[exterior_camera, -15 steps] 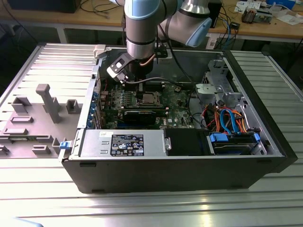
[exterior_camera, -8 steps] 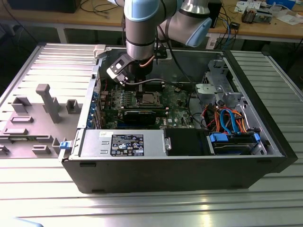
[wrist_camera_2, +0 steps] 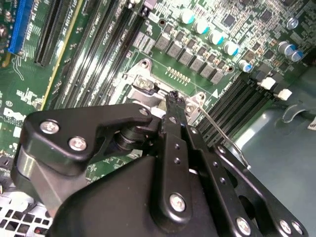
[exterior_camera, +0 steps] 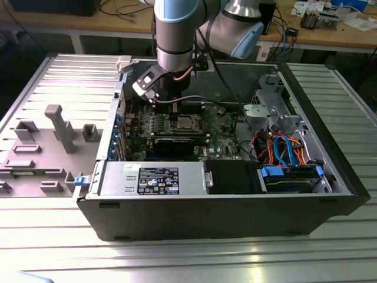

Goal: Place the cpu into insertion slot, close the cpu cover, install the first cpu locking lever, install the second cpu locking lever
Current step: 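Close the cpu cover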

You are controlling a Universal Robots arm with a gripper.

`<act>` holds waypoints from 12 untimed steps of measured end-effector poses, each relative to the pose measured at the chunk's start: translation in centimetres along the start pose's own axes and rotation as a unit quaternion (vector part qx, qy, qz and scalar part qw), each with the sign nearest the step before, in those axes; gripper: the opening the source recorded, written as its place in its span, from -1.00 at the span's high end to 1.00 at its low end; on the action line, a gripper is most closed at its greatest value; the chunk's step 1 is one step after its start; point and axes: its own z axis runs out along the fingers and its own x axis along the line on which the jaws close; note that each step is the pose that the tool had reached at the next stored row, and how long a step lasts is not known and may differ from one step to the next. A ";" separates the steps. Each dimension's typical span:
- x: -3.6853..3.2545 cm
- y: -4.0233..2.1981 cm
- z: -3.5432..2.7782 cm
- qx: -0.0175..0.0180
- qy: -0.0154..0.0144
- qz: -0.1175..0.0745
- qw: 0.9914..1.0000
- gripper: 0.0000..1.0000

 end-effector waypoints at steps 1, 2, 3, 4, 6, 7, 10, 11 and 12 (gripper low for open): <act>-0.01 0.17 0.00 0.000 0.000 0.000 1.000 0.79; -0.01 0.35 0.00 0.000 0.000 0.000 1.000 0.79; -0.03 0.92 0.00 0.000 0.000 0.000 1.000 0.79; -0.05 1.55 0.01 0.000 0.000 0.000 1.000 0.79; -0.07 2.27 0.02 0.001 0.000 0.000 1.000 0.79; -0.09 2.63 0.02 0.001 0.000 0.000 1.000 0.79; -0.08 2.64 0.03 0.001 0.000 0.000 1.000 0.79; -0.08 2.65 0.02 0.001 0.000 0.000 1.000 0.79; -0.08 2.66 0.02 0.001 0.000 0.000 1.000 0.79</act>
